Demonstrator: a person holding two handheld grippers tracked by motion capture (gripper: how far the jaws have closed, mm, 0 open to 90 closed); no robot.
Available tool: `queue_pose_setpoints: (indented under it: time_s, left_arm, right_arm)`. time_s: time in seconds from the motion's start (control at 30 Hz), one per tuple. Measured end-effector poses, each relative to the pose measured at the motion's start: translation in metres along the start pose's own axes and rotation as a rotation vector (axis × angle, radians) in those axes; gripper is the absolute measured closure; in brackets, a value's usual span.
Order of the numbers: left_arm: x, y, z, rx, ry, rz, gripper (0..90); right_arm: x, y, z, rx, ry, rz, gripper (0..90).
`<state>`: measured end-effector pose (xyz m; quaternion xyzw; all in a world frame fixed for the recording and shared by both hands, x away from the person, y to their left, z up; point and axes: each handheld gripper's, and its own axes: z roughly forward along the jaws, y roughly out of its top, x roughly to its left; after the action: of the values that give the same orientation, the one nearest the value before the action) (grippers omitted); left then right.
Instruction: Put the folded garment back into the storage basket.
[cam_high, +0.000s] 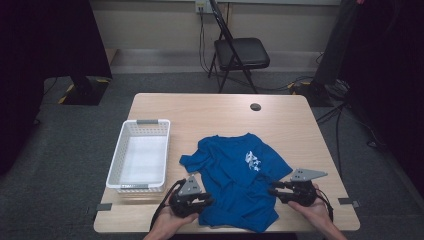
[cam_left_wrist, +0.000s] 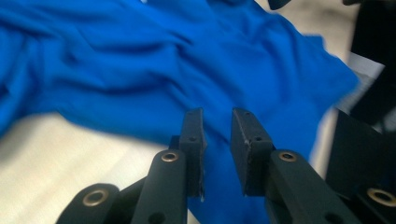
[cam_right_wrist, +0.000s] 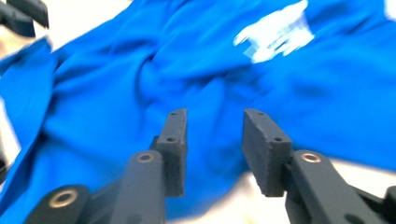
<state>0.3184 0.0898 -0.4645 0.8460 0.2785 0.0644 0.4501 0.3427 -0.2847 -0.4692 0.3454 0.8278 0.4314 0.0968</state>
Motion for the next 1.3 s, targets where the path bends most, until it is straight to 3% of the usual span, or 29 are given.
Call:
queue_pose_setpoints:
  time_s: [0.2, 0.33, 0.53, 0.8, 1.23, 1.3]
  left_arm:
    - [0.021, 0.011, 0.033, 0.023, 0.051, -0.023, 74.0]
    - [0.027, 0.005, 0.046, 0.068, 0.074, -0.039, 71.2]
    - [0.024, -0.002, 0.038, 0.06, 0.08, -0.033, 70.6]
    - [0.018, -0.012, 0.026, 0.061, 0.092, -0.016, 69.2]
    - [0.011, -0.023, 0.011, 0.074, 0.022, -0.011, 64.5]
    - [0.01, -0.022, 0.012, 0.078, -0.011, -0.014, 64.5]
  right_arm:
    - [-0.028, 0.016, 0.003, -0.051, -0.077, 0.044, 68.9]
    - [-0.042, 0.013, 0.013, -0.009, -0.13, 0.056, 70.1]
    - [-0.054, 0.006, 0.023, 0.054, -0.185, 0.056, 69.5]
    - [-0.067, 0.001, 0.016, 0.056, -0.239, 0.063, 69.8]
    - [-0.081, -0.015, -0.007, 0.05, -0.288, 0.095, 68.5]
    - [-0.083, -0.018, -0.012, 0.051, -0.296, 0.101, 68.4]
